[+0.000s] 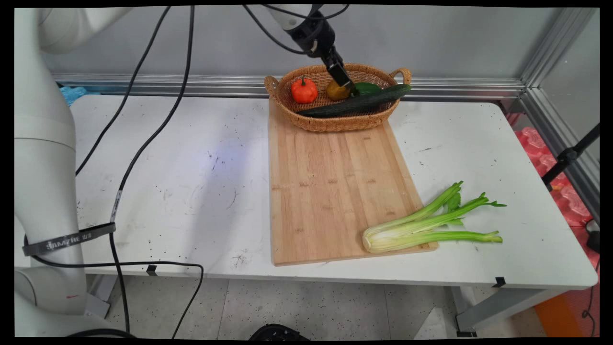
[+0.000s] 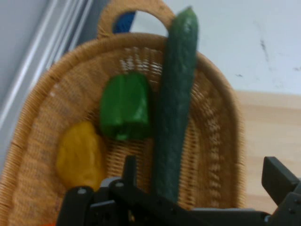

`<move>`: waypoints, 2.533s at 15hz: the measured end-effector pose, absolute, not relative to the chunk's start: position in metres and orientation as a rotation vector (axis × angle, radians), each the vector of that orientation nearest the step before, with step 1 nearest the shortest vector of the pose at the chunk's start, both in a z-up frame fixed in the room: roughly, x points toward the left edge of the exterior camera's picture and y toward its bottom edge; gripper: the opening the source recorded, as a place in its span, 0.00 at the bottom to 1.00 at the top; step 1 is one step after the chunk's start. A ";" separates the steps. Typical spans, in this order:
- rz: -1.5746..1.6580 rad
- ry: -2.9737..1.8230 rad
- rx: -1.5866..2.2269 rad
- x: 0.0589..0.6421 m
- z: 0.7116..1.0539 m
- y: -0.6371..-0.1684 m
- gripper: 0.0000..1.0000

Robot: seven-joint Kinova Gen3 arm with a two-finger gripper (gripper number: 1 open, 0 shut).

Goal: Pick up the cucumber from the vegetable basket

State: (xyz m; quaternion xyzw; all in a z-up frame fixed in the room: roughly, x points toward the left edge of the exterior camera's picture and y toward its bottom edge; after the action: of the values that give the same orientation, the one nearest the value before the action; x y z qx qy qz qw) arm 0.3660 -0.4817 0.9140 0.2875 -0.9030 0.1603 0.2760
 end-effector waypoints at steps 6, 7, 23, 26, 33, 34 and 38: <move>0.466 -2.407 0.760 0.369 0.903 -0.510 1.00; 0.463 -2.409 0.752 0.369 0.898 -0.514 1.00; 0.395 -2.430 0.678 0.354 0.814 -0.548 1.00; 0.397 -2.441 0.663 0.353 0.802 -0.552 1.00; 0.401 -2.460 0.637 0.354 0.785 -0.558 0.00; 0.400 -2.462 0.634 0.355 0.784 -0.558 0.00; 0.396 -2.471 0.620 0.355 0.782 -0.559 0.00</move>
State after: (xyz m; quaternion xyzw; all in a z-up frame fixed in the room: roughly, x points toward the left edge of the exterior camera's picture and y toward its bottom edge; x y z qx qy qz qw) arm 0.3550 -0.5588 0.7817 0.2310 -0.9207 0.1475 0.2780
